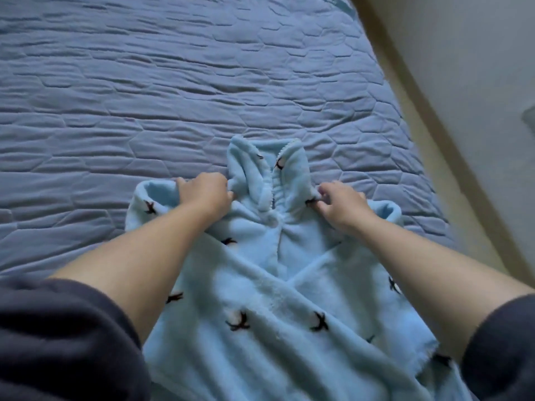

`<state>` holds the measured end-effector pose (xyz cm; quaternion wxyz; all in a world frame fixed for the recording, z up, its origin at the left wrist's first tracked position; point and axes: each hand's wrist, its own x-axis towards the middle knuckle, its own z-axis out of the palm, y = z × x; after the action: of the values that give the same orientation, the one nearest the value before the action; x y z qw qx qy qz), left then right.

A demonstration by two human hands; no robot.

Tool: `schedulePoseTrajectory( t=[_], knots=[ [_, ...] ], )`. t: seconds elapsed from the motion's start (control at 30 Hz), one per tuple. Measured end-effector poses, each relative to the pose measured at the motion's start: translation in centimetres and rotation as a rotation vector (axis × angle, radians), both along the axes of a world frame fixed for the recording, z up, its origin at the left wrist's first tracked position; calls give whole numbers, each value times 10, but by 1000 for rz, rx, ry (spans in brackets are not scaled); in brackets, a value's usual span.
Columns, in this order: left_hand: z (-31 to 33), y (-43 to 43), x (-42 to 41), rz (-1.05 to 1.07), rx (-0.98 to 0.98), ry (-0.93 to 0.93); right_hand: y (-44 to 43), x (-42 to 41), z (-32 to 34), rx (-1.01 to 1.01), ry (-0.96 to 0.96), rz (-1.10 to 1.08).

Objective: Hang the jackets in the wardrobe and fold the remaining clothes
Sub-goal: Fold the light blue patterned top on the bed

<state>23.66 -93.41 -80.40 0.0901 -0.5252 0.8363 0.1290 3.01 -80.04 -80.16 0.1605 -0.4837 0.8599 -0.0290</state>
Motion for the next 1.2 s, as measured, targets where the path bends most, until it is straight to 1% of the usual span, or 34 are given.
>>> schedulePoseTrajectory(
  t=[0.07, 0.1, 0.13, 0.17, 0.2, 0.23, 0.3, 0.33, 0.37, 0.4, 0.43, 0.47, 0.5, 0.53, 0.57, 0.63, 0.7, 0.73, 0.8, 0.9, 0.93, 0.97, 1.07, 1.13, 1.2],
  knots=[
    [4, -8, -17, 59, -83, 227, -8, -2, -1, -267, -51, -129],
    [4, -12, -24, 96, -102, 298, -10, -4, -3, -330, -45, -202],
    [3, -14, -29, 116, -111, 282, -11, -5, -6, -314, -9, -251],
    [-1, -14, -33, 120, -128, 191, -8, -4, -12, -255, 48, -275],
    [-8, -10, -34, 131, -154, 110, -3, 0, -19, -190, 97, -272],
    [-15, -2, -33, 139, -195, 104, 4, 5, -27, -163, 141, -244],
    [-30, 21, -26, 104, -303, 298, 25, 21, -43, -224, 186, -121],
    [-38, 33, -20, 26, -330, 338, 34, 27, -50, -218, 197, -46],
    [-44, 43, -14, -72, -307, 274, 39, 30, -57, -156, 209, 15],
    [-51, 50, -9, -158, -247, 172, 42, 32, -64, -62, 194, 51],
    [-56, 51, -5, -196, -154, 73, 41, 30, -70, 27, 146, 62],
    [-58, 46, -6, -177, -65, 25, 36, 26, -73, 85, 93, 58],
    [-56, 43, -10, -142, 6, 27, 31, 21, -73, 112, 29, 52],
    [-49, 44, -14, -130, 32, 71, 29, 18, -66, 119, -29, 50],
    [-39, 51, -13, -153, 0, 126, 33, 18, -57, 86, -66, 55],
    [-19, 85, 7, -240, -137, 277, 59, 24, -39, -77, -60, 95],
    [-2, 144, 48, -366, -190, 355, 107, 45, -18, -213, -67, 122],
    [2, 176, 72, -424, -183, 334, 135, 57, -10, -240, -81, 139],
    [5, 234, 118, -485, -149, 227, 187, 85, 3, -215, -119, 213],
    [9, 283, 153, -511, -57, 58, 240, 112, 8, -62, -24, 424],
    [11, 291, 157, -487, -17, 6, 252, 115, 8, 17, 9, 435],
    [13, 297, 160, -440, 20, -33, 261, 113, 9, 95, 38, 390],
    [16, 304, 168, -236, 89, -99, 282, 100, 5, 248, 90, 91],
    [13, 323, 186, -78, 118, -119, 304, 99, 9, 276, 50, -55],
    [12, 348, 215, 48, 150, -119, 337, 112, 17, 301, -54, -193]
  ],
)
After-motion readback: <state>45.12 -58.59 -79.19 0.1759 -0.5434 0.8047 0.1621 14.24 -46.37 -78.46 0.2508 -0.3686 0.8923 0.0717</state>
